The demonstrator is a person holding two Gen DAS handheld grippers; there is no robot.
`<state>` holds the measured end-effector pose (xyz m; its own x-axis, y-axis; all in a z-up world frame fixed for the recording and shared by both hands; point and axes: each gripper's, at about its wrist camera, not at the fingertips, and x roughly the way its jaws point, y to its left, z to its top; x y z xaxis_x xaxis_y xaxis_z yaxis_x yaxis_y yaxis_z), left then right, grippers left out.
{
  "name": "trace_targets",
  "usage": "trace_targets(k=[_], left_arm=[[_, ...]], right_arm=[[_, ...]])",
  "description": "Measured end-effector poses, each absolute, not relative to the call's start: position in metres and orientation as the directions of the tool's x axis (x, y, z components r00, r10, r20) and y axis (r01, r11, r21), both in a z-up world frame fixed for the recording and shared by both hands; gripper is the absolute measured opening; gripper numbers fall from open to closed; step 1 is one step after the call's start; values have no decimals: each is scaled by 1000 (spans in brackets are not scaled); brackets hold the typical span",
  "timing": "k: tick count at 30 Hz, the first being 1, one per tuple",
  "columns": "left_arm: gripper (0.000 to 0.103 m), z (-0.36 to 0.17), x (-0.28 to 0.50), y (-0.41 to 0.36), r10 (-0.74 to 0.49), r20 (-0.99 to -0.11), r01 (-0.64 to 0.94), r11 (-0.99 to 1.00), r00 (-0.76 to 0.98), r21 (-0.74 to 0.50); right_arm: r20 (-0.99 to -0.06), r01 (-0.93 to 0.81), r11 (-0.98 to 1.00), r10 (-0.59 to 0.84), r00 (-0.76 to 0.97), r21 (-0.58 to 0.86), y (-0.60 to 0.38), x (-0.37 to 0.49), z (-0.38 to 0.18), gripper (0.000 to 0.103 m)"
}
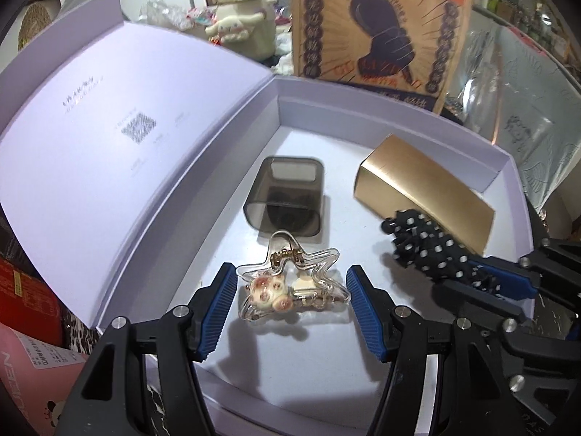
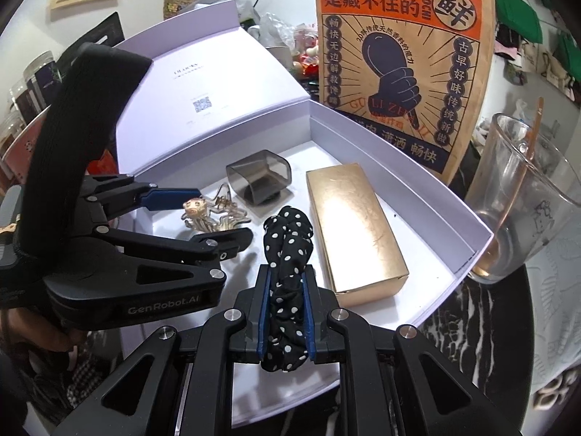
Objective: Organize rigid objects
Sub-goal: 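Lower the hair clip and scrunchie into the lavender box and open both tools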
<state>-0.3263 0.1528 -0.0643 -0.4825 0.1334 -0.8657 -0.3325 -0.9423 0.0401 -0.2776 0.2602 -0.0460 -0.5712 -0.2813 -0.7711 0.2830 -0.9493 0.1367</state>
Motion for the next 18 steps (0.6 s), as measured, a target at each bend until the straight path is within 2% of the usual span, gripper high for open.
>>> trace_targets(k=[8,13,18], left_arm=[[62,-66,-328,154,101,-866,-320,-945,-489,71],[62,-66,-324,153,78,-865,-311,-946,-496,93],[62,-68,-324,148,81,-874,-302,-950,-480,78]], right_arm=[[-784,268,-957,-251,-567,113,259,-279,-46,20],[-776,269,-955,-265,-573,128,260,-274,-43,40],[-779,254,-962,-235,-582,100,263,-268,-39,44]])
